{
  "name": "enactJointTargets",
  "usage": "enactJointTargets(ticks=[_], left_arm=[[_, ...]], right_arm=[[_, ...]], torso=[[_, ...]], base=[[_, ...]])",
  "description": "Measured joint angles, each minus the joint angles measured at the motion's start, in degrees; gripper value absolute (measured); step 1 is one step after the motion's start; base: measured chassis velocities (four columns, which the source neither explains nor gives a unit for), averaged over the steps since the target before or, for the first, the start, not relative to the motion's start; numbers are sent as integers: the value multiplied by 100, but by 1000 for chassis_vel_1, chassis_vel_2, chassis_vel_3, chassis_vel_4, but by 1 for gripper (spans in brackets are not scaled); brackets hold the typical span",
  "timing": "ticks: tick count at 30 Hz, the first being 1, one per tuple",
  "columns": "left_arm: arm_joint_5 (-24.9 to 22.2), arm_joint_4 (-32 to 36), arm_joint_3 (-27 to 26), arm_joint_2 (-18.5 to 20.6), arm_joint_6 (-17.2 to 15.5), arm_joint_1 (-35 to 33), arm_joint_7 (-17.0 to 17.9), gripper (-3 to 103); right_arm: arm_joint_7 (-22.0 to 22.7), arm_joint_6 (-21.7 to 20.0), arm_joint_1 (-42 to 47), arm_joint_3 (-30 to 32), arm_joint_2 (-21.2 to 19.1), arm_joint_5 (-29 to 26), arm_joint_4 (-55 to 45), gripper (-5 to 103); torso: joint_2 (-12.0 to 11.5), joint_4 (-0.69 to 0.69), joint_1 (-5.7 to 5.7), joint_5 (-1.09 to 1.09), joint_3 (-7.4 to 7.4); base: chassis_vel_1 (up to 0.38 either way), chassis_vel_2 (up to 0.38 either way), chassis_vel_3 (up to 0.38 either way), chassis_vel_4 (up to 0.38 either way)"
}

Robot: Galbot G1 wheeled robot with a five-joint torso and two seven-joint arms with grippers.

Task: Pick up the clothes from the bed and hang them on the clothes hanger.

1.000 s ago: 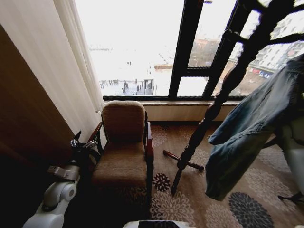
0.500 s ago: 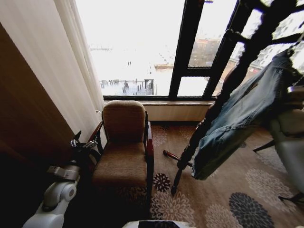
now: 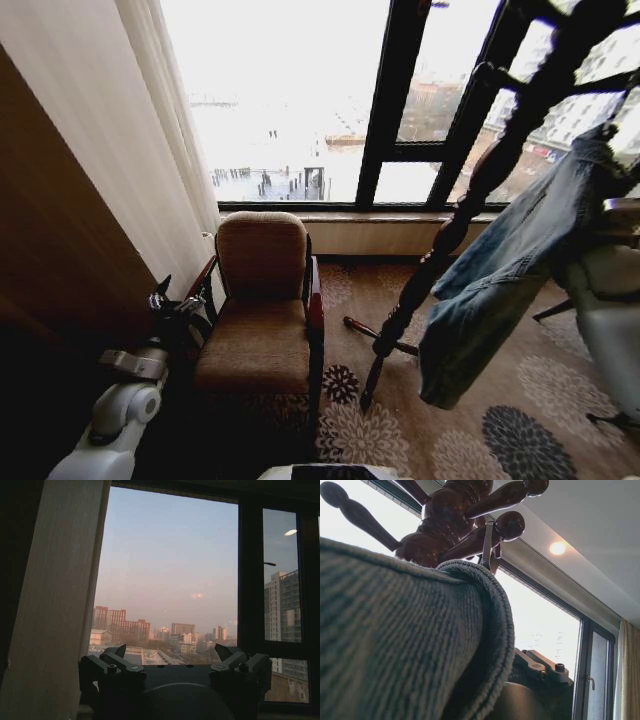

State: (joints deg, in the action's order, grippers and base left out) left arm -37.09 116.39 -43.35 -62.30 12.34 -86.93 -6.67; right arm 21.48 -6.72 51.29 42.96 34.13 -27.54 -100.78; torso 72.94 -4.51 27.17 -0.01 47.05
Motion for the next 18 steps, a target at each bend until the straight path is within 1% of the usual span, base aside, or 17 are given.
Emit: enactJointTargets(ticks=[1, 2, 6, 8, 10, 11, 14, 15, 17, 18], left_arm=[[0, 0, 0, 0, 0, 0, 0, 100], [0, 0, 0, 0, 0, 0, 0, 100], [0, 0, 0, 0, 0, 0, 0, 100], [0, 0, 0, 0, 0, 0, 0, 100], [0, 0, 0, 0, 0, 0, 0, 100], [0, 0, 0, 0, 0, 0, 0, 100], [0, 0, 0, 0, 0, 0, 0, 100], [0, 0, 0, 0, 0, 0, 0, 100], [0, 0, 0, 0, 0, 0, 0, 100], [0, 0, 0, 0, 0, 0, 0, 100]], right_arm=[[3, -2, 1, 0, 4, 0, -5, 19], [15, -20, 6, 7, 10, -15, -25, 16], [23, -36, 19, 57, -7, -38, -63, 37], [29, -39, 25, 72, -12, -45, -87, 37], [50, -57, 50, 103, -32, -66, -147, 48], [50, -57, 50, 103, -32, -66, -147, 48], [69, -76, 87, 131, -44, -83, -218, 65], [69, -76, 87, 131, -44, -83, -218, 65], [82, -94, 137, 161, -46, -102, -285, 76], [82, -94, 137, 161, -46, -102, -285, 76]], torso=[[0, 0, 0, 0, 0], [0, -1, 0, 1, 0], [0, -3, 0, 2, -1], [0, -2, 0, 2, 0], [0, -2, 0, 1, 0], [0, -2, 0, 1, 0], [0, 0, 0, 0, 0], [0, 0, 0, 0, 0], [0, 0, 0, 0, 0], [0, 0, 0, 0, 0]], base=[[0, 0, 0, 0], [0, 0, 0, 0], [0, 0, 0, 0], [0, 0, 0, 0], [0, 0, 0, 0], [0, 0, 0, 0], [0, 0, 0, 0], [0, 0, 0, 0], [0, 0, 0, 0], [0, 0, 0, 0]])
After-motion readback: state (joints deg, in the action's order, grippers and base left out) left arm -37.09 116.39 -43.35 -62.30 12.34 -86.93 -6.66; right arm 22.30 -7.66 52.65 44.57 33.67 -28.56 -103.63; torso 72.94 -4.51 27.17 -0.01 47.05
